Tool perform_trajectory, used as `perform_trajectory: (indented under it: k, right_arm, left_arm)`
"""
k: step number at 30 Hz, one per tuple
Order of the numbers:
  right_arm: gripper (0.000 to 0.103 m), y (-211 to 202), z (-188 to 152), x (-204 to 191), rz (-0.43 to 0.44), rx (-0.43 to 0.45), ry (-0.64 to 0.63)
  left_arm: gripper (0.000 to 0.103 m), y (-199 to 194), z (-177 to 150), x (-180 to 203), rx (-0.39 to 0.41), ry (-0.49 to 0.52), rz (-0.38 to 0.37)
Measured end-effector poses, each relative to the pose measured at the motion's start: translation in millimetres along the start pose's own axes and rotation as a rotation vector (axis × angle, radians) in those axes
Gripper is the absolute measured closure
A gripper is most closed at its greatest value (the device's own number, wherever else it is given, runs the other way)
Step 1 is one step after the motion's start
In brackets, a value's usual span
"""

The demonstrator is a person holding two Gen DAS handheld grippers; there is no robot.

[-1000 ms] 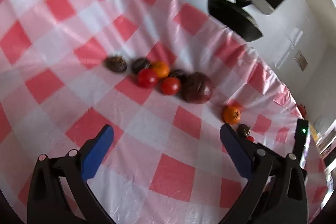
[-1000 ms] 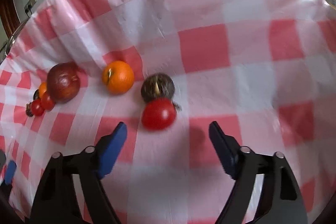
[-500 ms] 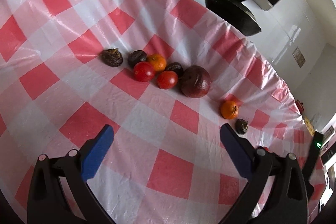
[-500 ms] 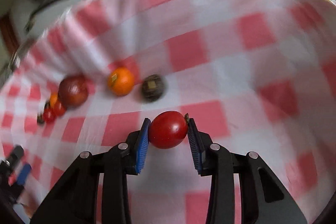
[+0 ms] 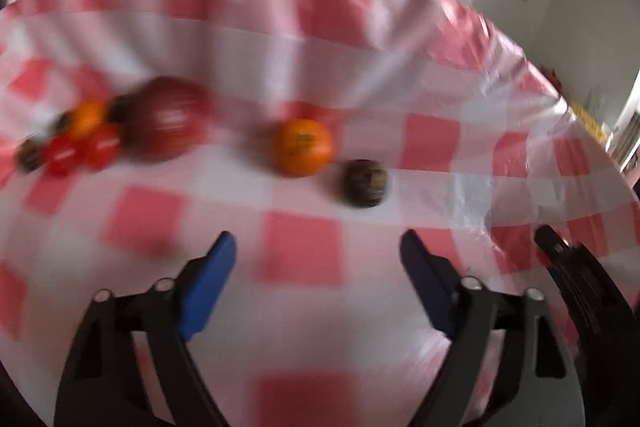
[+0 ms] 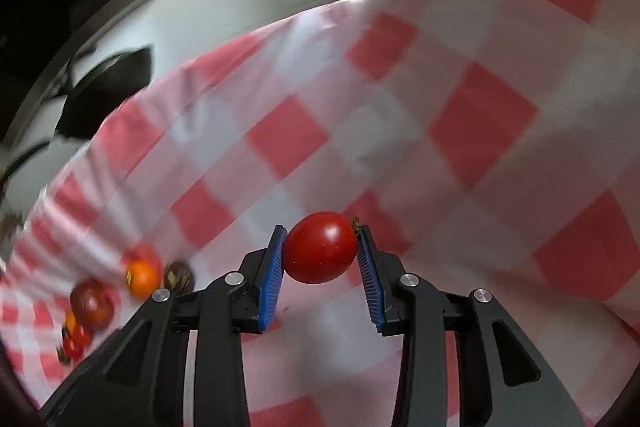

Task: Organize fruits
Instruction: 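Grasp a red tomato with the right tool while the left tool grasps a brown mangosteen, then lift the tomato and mangosteen off the tablecloth toward the box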

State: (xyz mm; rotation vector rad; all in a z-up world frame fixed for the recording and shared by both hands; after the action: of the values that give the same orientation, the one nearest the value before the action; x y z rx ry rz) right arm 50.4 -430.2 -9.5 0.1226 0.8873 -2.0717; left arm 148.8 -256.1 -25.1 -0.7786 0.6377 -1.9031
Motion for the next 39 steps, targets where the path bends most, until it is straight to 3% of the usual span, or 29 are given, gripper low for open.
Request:
perform_trajectory:
  k: [3, 4, 8, 10, 12, 14, 20, 25, 33, 39]
  right_arm:
    - [0.067, 6, 5, 18, -0.011, 0.003, 0.079]
    - [0.067, 8, 5, 19, -0.011, 0.001, 0.091]
    - [0.067, 11, 7, 14, 0.007, 0.006, 0.084]
    - [0.067, 13, 7, 9, 0.013, 0.008, 0.063]
    - [0.067, 12, 8, 6, 0.017, 0.011, 0.056]
    - [0.067, 12, 8, 5, 0.023, 0.011, 0.057]
    - [0.067, 8, 6, -4, 0.048, 0.027, 0.026]
    - [0.067, 3, 2, -18, 0.088, 0.032, -0.016]
    - [0.067, -6, -2, -36, 0.130, 0.046, -0.077]
    - [0.067, -13, -4, -43, 0.144, 0.059, -0.100]
  left_arm:
    - [0.025, 31, 9, 18, -0.033, 0.064, 0.057]
    - [0.031, 40, 13, 23, -0.049, 0.087, 0.072]
    - [0.035, 61, 27, 26, -0.068, 0.118, 0.113]
    - [0.055, 69, 25, 30, -0.101, 0.144, 0.106]
    - [0.061, 67, 23, 30, -0.100, 0.159, 0.108]
    - [0.062, 57, 17, 28, -0.092, 0.151, 0.083]
    - [0.062, -29, 9, -5, 0.106, 0.081, 0.089]
    - [0.062, -103, -6, -69, 0.246, -0.031, 0.142]
    - [0.062, -162, -35, -164, 0.348, -0.274, 0.217]
    - [0.062, -186, -57, -195, 0.396, -0.362, 0.244]
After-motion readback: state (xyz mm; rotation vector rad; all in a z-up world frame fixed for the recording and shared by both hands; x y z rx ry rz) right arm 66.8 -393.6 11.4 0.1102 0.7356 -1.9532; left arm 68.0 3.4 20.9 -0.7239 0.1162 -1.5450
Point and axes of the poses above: each gripper's, at about its wrist camera, not at the fingertips, and y roughly the way its jaws point, x to its right, z to its top, the point moved 9 cm from there along y, roughly the way its jaws point, and after that the axes turned 1 degree about -x, right-handed, at the moved point
